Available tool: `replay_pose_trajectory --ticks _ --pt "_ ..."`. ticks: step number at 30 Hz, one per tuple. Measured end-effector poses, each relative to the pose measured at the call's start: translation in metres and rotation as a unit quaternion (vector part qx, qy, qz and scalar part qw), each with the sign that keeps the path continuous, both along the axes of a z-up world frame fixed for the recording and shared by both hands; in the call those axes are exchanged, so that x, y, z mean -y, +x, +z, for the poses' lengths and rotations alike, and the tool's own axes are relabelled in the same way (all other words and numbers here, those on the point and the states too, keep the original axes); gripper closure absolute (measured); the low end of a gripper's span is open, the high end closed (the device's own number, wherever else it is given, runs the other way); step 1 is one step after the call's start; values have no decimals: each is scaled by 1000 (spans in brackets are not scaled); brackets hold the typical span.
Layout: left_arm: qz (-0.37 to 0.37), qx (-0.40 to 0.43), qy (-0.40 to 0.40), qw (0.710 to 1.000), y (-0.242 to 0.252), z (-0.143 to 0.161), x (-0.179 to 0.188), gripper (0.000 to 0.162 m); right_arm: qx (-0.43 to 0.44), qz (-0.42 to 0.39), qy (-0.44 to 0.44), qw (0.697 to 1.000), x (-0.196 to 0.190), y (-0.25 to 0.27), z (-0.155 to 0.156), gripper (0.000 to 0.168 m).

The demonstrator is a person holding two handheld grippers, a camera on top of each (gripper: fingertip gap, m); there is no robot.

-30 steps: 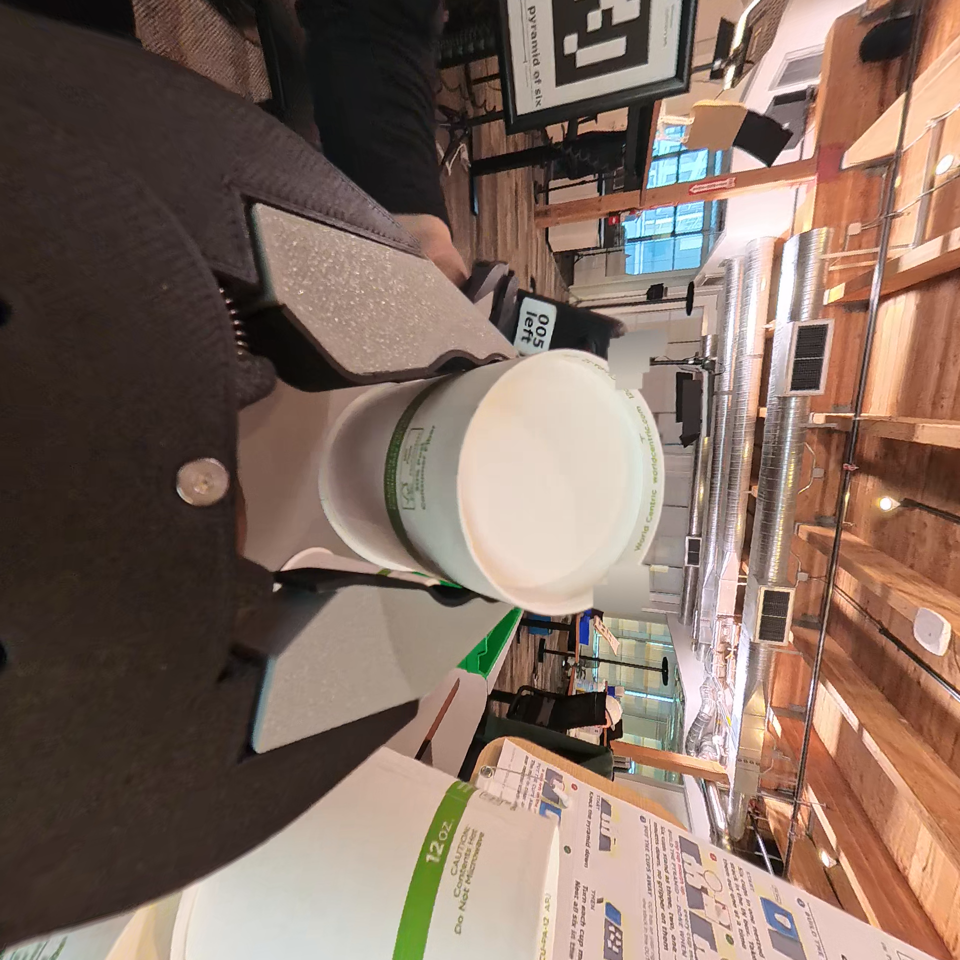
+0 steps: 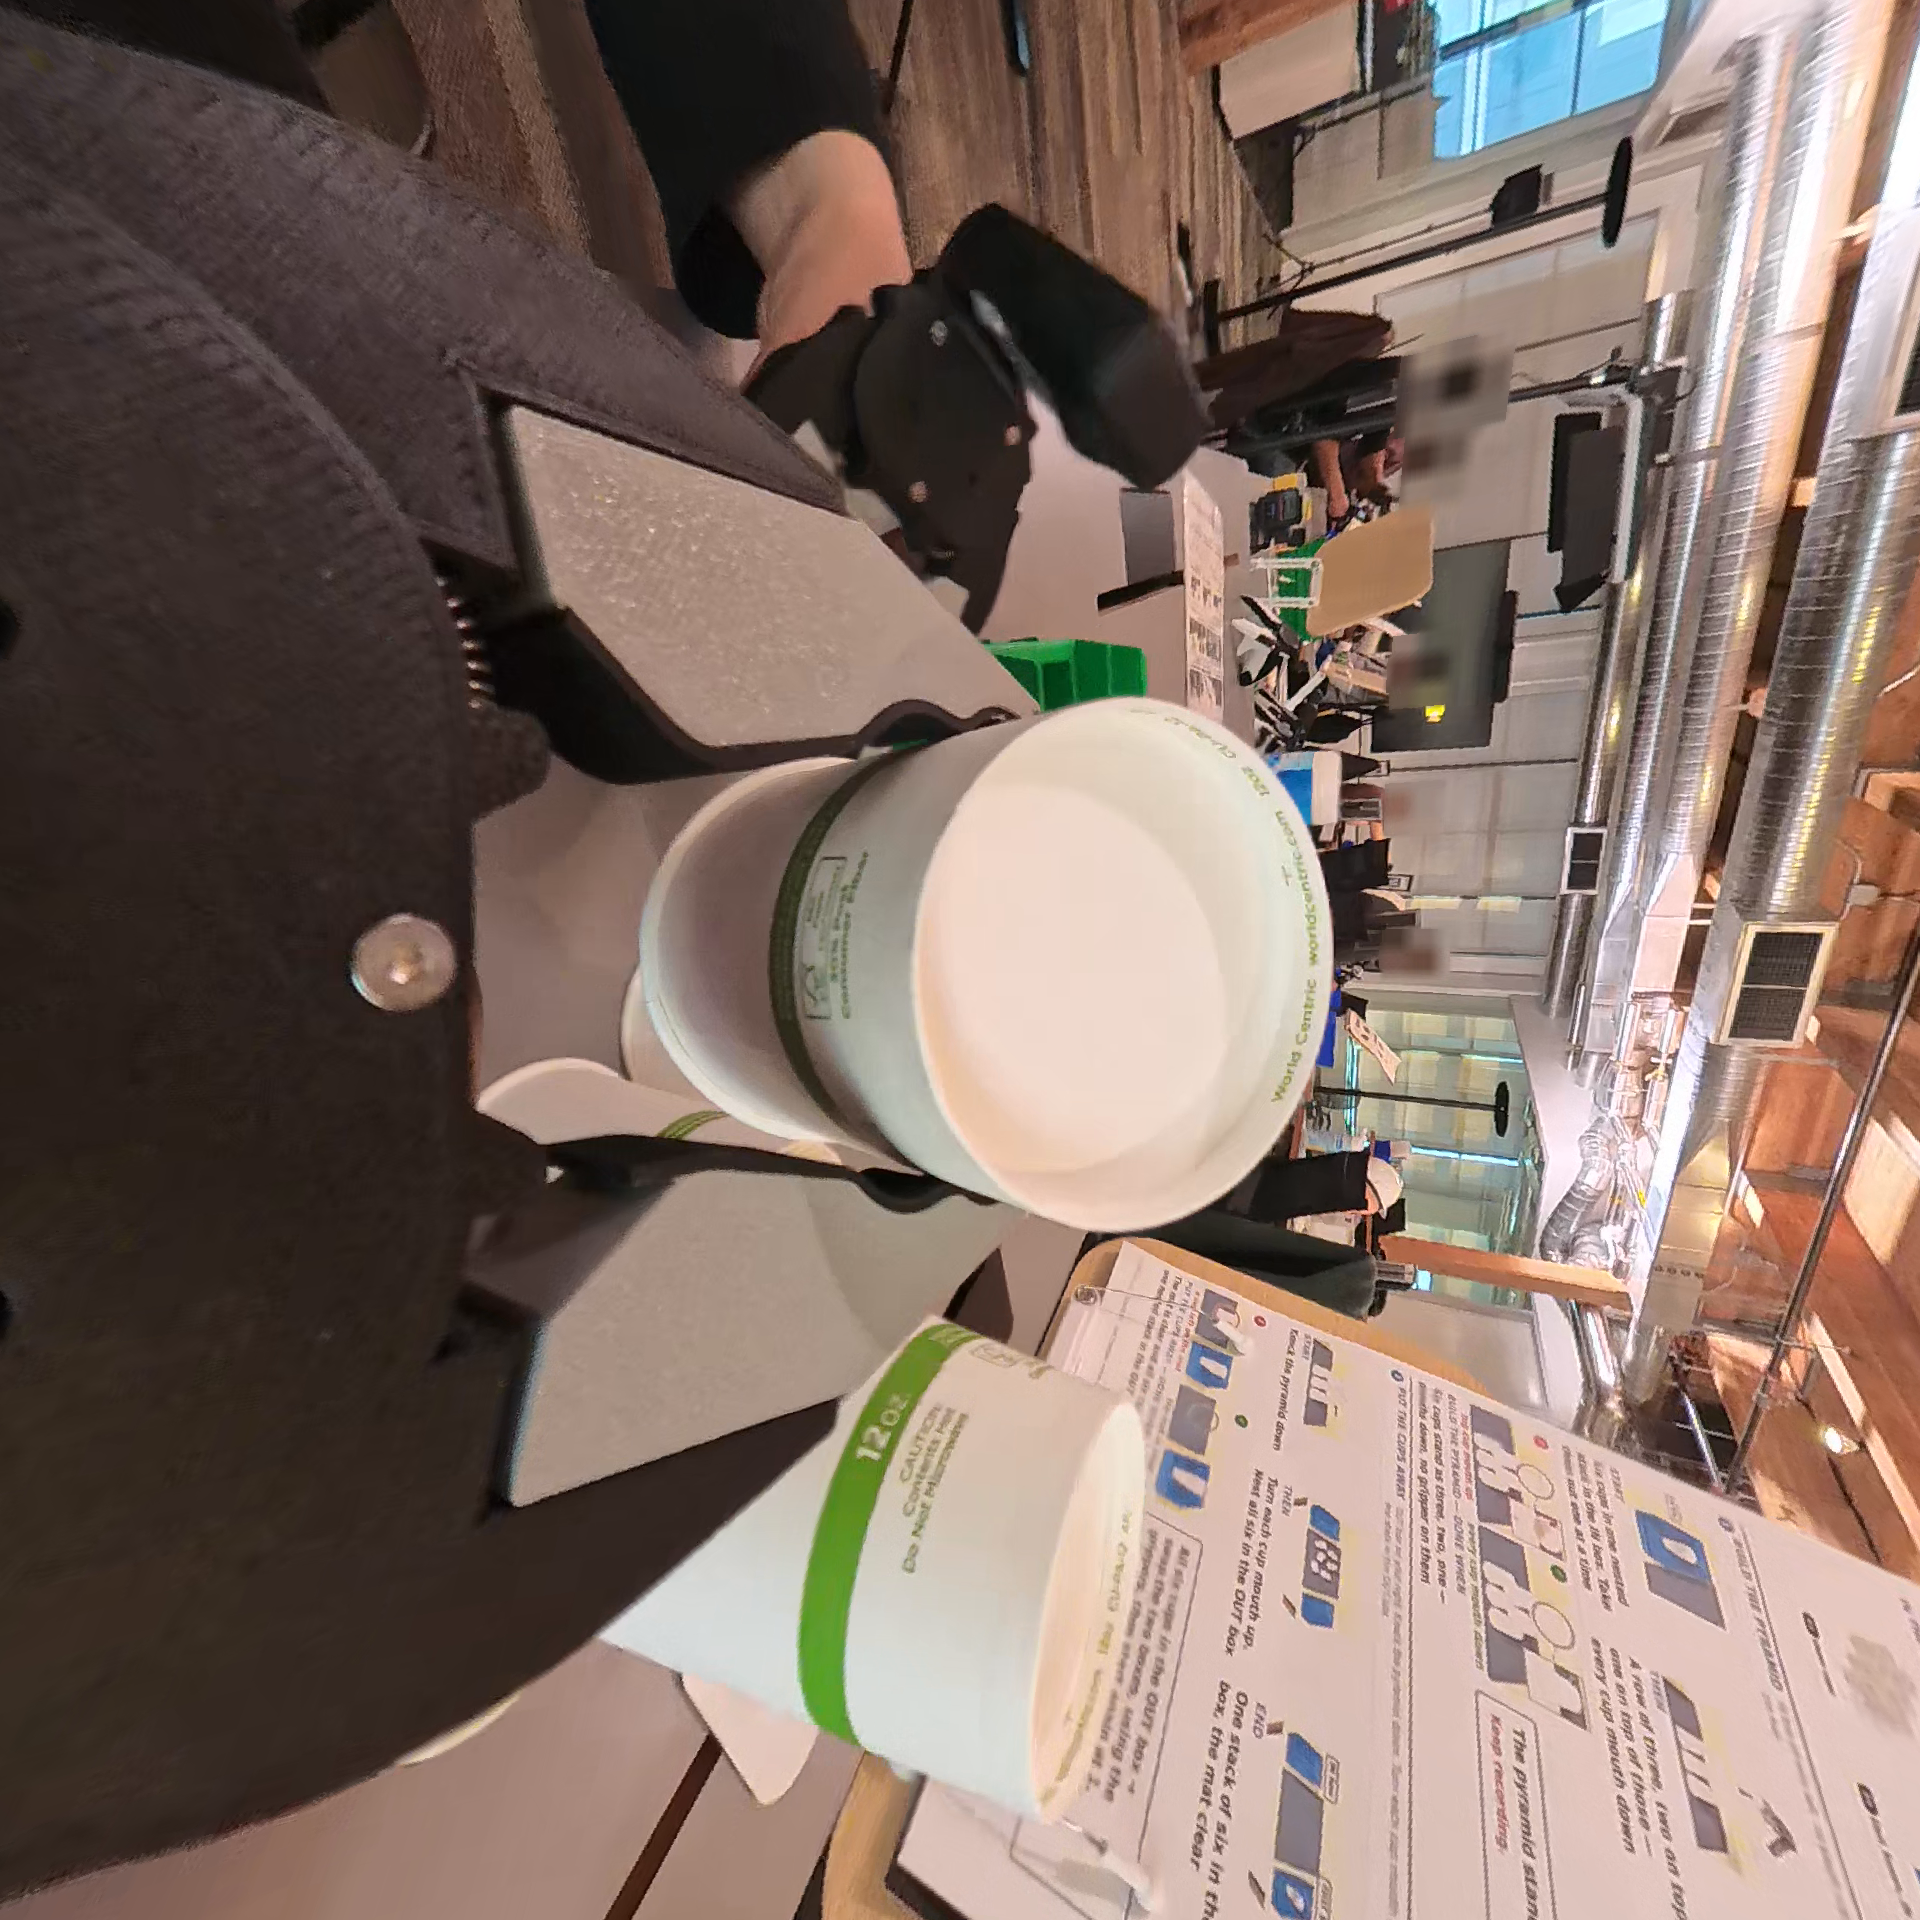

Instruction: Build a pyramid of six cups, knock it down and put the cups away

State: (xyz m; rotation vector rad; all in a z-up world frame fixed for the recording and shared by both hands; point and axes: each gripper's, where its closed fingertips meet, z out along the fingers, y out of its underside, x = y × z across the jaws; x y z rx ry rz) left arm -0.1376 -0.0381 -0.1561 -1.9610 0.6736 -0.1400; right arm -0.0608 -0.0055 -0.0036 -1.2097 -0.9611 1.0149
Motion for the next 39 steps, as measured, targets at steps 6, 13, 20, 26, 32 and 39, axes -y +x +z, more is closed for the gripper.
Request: replay_pose_trajectory --ticks 6,13,20,26,32,39 --pt "35 -35 -24 998 -15 -25 -10 86 40 -51 -7 998 -14 -27 17 87" --pt "41 -32 -43 998 -18 -30 -12 93 145 -141 -18 979 -41 -66 19 86" --pt "34 -56 -40 997 -15 -33 -11 94 217 -222 -44 950 -71 -83 1 86" --pt "29 -18 -50 998 -16 -30 -11 94 242 -262 -102 929 -92 -82 -22 87" --pt "28 13 -59 998 -17 -28 -11 95 221 -323 -112 914 -100 -73 -19 87" --pt "28 10 -56 998 -17 -27 -11 96 208 -355 -118 904 -106 -75 -20 87"
